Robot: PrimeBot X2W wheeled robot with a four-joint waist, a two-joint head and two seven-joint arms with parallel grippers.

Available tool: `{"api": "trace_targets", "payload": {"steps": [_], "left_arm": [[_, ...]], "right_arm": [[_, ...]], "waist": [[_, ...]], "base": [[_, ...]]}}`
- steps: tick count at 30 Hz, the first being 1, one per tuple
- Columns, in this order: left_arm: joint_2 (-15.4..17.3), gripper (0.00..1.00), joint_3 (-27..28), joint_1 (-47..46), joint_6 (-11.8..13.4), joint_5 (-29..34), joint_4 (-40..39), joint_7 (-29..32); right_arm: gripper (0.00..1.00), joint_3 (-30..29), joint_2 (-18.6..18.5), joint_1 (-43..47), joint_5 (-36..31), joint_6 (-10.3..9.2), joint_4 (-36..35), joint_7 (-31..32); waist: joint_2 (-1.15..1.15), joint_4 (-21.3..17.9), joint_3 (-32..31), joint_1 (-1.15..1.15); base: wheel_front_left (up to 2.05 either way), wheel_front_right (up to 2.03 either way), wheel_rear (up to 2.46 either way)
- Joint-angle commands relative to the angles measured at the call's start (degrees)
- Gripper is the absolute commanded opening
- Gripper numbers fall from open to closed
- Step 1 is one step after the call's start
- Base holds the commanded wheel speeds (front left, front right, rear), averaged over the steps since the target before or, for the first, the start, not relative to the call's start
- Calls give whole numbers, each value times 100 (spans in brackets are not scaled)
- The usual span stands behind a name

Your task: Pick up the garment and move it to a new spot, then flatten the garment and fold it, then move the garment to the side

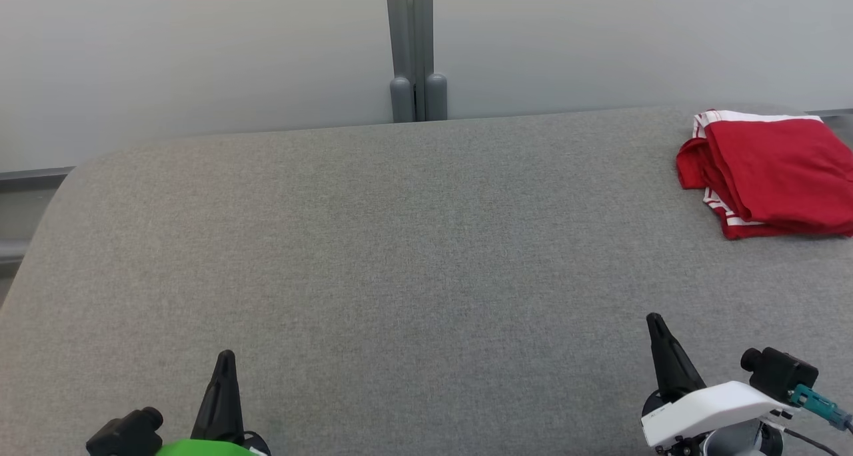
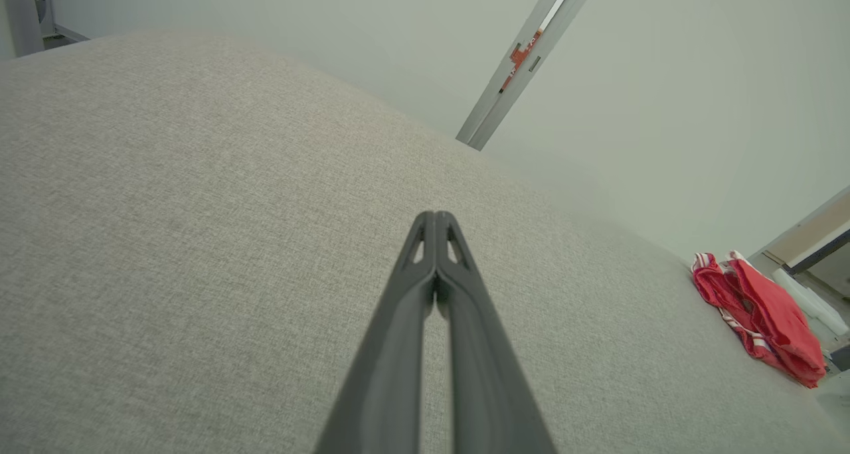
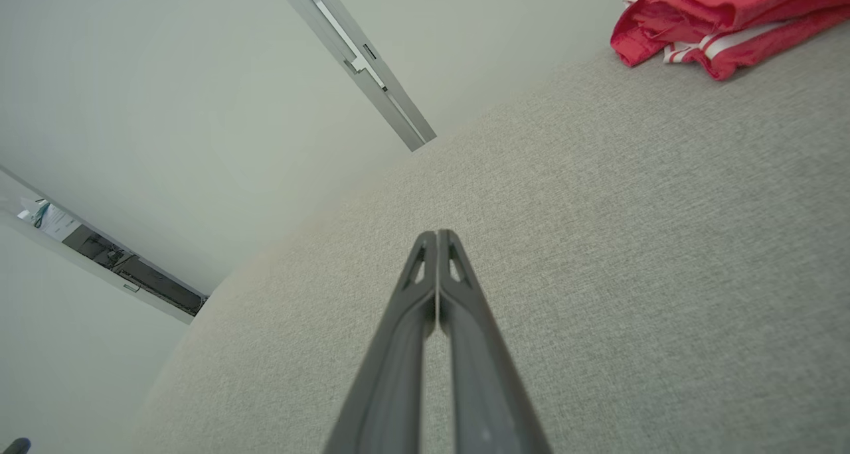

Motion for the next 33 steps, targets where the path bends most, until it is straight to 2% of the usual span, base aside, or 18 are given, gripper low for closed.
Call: {"api": "trace_targets", "payload": {"steps": [1, 33], "left_arm": [[50, 0, 54, -193, -44, -253, -30, 35], [108, 0, 379, -675, -256, -2692, 213, 583]], "right_arm": [[0, -51, -36, -179, 237, 0, -61, 46], [0, -431, -30, -451, 2500, 0, 15, 609]], "waist": [[0, -1, 3, 0], [0, -18, 80, 0]], "base": [[0, 0, 0], [0, 0, 0]]}}
